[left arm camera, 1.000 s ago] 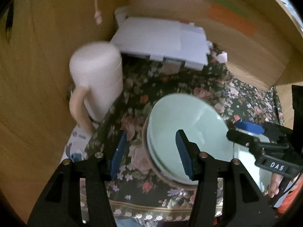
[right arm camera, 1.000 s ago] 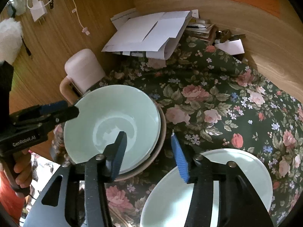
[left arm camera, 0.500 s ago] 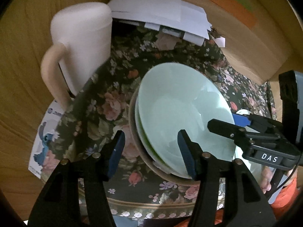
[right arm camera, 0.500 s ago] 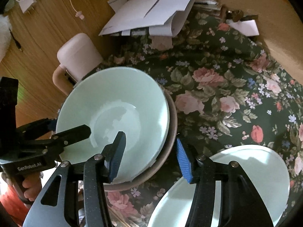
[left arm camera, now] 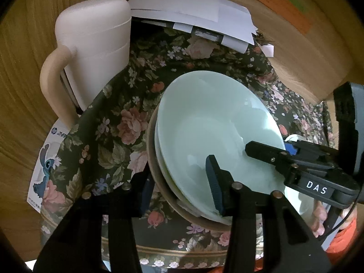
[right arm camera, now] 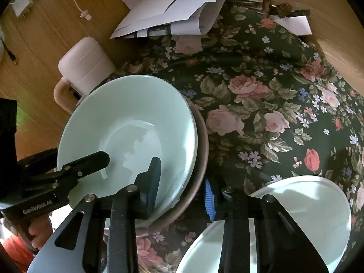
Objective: Organize plates and bowls
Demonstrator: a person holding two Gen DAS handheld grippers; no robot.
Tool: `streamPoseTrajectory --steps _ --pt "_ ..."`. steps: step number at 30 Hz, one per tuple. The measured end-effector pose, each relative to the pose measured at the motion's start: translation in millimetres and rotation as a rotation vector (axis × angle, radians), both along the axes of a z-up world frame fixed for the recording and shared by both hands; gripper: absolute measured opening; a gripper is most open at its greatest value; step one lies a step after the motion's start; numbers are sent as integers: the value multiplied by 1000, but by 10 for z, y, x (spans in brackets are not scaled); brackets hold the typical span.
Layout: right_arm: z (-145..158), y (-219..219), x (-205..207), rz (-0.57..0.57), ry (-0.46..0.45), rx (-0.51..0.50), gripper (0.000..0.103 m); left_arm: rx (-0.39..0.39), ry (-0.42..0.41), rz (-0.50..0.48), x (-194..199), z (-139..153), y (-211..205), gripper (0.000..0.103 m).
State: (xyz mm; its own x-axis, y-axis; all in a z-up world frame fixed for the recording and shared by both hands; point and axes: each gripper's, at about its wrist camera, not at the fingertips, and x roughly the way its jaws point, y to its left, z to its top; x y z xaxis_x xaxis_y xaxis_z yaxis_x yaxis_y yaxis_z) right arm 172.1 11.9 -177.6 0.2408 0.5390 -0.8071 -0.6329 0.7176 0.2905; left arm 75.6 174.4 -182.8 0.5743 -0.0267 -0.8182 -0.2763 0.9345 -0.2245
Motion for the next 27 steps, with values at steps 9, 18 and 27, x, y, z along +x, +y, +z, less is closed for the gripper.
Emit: streamPoseTrajectory --steps 9,18,27 --pt "145 -134 6 -41 -24 23 31 29 -7 -8 50 77 -96 44" --pt "359 -446 -29 -100 -64 37 30 35 -40 -49 171 246 -315 44" --pt "493 -820 -83 -173 -92 43 29 29 -55 -119 285 359 -658 44"
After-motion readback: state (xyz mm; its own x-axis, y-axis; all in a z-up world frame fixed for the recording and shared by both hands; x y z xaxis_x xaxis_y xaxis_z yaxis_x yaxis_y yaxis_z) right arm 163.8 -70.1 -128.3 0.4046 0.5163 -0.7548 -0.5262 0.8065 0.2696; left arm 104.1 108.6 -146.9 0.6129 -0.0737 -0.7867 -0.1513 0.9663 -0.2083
